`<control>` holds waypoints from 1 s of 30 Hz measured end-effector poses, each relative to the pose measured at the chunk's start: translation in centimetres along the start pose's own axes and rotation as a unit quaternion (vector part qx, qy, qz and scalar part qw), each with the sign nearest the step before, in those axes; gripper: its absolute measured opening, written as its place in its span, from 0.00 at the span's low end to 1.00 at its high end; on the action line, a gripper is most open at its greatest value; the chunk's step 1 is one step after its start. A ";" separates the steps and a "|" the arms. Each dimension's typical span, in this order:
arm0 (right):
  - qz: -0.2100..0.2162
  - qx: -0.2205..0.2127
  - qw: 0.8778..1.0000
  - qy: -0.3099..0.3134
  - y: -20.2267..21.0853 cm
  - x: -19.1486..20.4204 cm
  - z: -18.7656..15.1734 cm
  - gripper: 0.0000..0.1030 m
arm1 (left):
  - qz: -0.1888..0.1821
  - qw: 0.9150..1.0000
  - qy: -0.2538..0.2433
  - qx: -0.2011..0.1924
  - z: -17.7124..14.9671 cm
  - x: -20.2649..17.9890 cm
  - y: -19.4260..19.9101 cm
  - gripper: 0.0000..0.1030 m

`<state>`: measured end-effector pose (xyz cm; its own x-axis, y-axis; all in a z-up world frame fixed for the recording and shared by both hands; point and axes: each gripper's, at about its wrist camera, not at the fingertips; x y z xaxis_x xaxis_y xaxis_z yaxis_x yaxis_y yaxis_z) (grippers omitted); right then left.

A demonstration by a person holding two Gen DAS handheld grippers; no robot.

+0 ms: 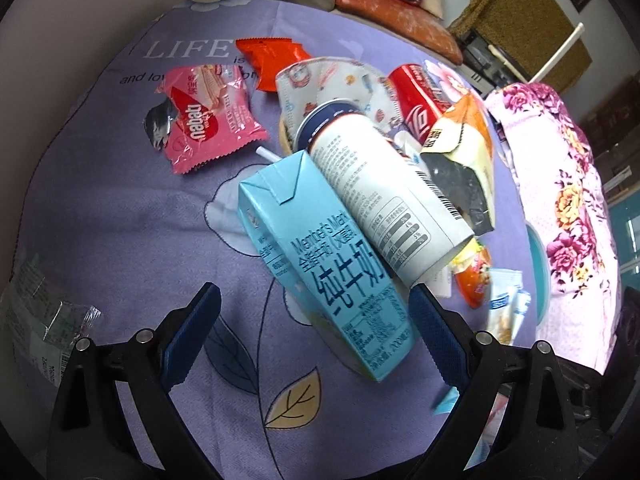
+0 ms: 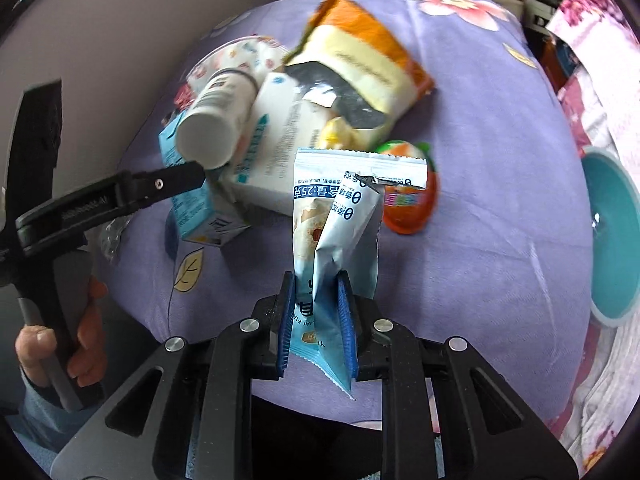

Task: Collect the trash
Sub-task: 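Grasp the blue snack wrapper with the right gripper while the left gripper grasps the blue milk carton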

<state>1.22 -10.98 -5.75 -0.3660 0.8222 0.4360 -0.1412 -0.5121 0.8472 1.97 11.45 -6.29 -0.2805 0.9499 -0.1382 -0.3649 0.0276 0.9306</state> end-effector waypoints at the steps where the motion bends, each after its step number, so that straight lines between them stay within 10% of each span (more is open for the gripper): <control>1: 0.001 -0.001 1.000 -0.004 0.0 -0.1 0.0 0.19 | -0.002 1.000 0.000 0.000 -0.2 0.2 0.0 0.92; 30: 0.023 -0.029 0.998 -0.047 1.8 -3.3 0.5 0.20 | 0.035 0.999 -0.023 -0.001 -0.7 -0.2 -0.4 0.96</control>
<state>2.66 -14.50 -5.46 -0.2864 0.8151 0.5036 -0.1801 -0.5620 0.8073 1.57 11.02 -6.88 -0.2646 0.9627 -0.0561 -0.3483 -0.0412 0.9365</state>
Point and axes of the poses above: each gripper's, at about its wrist camera, not at the fingertips, and y roughly against the way its jaws point, x to its left, z to its top, and after that the axes turned 9 degrees about z, right-handed
